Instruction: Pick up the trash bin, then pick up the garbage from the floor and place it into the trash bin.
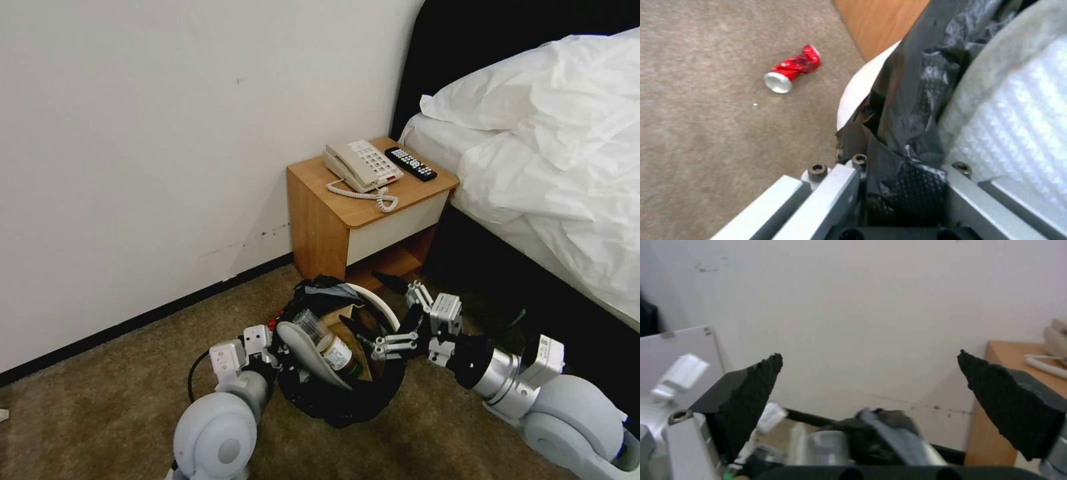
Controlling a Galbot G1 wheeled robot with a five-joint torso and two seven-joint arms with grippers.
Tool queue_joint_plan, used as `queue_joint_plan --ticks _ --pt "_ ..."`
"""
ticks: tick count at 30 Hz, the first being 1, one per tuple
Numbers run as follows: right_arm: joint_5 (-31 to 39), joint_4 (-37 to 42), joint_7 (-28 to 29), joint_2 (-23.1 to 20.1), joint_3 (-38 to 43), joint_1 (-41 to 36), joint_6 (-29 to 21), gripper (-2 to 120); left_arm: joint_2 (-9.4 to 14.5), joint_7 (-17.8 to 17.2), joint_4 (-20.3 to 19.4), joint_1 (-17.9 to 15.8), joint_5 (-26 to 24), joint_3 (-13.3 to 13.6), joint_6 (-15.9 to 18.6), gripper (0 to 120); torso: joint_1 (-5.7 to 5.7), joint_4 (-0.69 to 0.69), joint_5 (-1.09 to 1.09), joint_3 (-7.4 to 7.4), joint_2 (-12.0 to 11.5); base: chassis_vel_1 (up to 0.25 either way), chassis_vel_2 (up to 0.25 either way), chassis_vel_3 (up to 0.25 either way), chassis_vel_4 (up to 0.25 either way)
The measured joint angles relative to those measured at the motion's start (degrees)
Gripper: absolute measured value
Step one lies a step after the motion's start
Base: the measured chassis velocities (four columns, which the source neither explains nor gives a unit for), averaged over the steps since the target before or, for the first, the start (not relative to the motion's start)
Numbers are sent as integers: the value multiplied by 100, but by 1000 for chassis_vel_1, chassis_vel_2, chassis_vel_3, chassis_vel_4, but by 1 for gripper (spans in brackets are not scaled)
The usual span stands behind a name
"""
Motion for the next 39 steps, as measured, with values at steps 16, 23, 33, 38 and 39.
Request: queue_joint_plan --ticks 16,23,33,38,39 --pt "-560 -263 394 653 121 -118 139 100 -30 796 -657 1264 969 -904 -111 0 0 0 1 0 0 0 0 0 0" --pt "-950 -329 409 921 403 -288 172 100 -208 1142 -785 1651 1410 -1209 -199 0 0 -3 1 0 0 0 0 0 0" --pt "-1408 -423 433 1280 519 -450 175 100 -532 1384 -916 2039 1818 -1483 -268 0 0 0 1 0 0 0 0 0 0" --pt "-1661 -451 348 1496 733 -729 239 100 -779 1490 -971 2179 1961 -1548 -294 0 0 -1 1 -1 0 0 0 0 0" --pt "-1723 -450 321 1537 788 -805 259 100 -831 1526 -979 2210 2015 -1575 -304 0 0 -1 1 -1 0 0 0 0 0"
